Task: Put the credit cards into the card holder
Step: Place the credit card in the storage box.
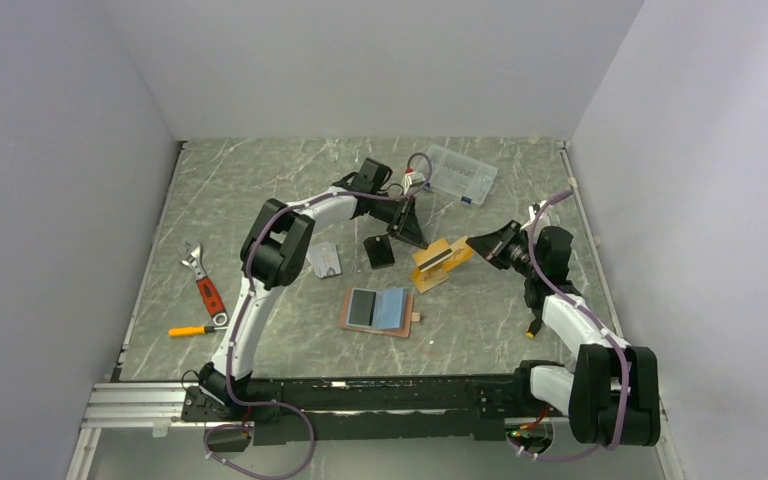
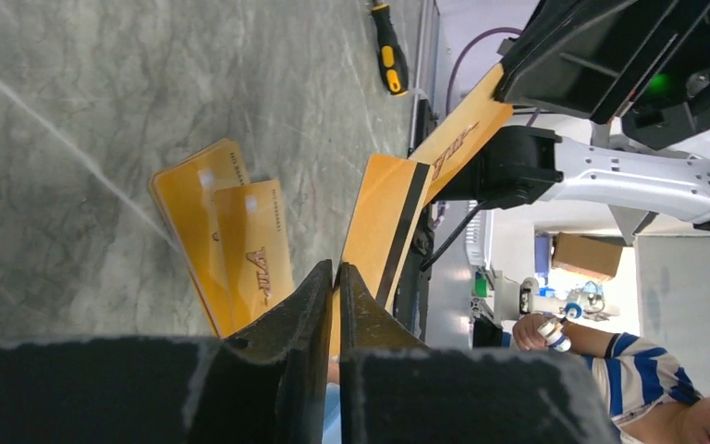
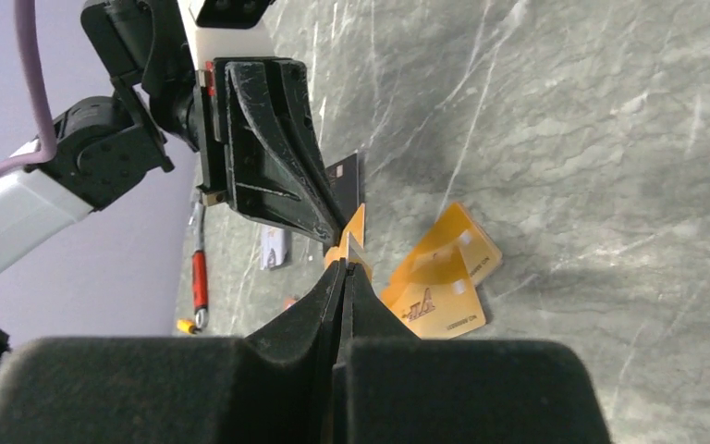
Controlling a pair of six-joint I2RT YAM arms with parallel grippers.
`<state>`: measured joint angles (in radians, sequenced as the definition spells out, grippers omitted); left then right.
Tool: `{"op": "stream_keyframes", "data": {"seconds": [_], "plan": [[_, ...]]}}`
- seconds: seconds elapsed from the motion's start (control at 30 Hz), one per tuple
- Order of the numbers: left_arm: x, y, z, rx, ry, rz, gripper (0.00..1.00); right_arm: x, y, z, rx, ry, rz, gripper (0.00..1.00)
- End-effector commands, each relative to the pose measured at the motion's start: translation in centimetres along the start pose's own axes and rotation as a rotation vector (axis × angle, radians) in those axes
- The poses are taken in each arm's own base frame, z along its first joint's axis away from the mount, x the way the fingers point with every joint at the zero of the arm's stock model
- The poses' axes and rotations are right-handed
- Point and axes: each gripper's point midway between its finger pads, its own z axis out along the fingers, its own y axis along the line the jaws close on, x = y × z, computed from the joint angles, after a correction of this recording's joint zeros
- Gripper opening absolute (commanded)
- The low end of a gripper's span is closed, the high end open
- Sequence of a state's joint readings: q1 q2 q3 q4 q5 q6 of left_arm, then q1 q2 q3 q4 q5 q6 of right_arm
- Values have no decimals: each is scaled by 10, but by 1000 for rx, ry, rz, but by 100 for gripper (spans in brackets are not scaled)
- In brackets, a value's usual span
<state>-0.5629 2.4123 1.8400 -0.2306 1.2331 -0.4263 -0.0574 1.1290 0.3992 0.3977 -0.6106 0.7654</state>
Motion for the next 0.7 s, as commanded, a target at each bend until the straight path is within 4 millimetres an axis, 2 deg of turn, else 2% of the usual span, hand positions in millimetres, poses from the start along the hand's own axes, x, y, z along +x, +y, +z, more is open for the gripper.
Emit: {"op": "stream_keyframes", "data": {"seconds": [0.0,0.2,0.4,0.67], "plan": [[-1,6,1,-54,-5,61,12,-24,7,-1,19,-71,-89,0],[4,19,4,-100,-1,54,8,-48,-4,-15,167,-175,-149,0],[13,28,4,-147,12,55,8,-60,-12,-28,260,-247,-164,0],[15,46,17,-228,11,31,8,-53,9,-25,137,-232,-112,0]]}}
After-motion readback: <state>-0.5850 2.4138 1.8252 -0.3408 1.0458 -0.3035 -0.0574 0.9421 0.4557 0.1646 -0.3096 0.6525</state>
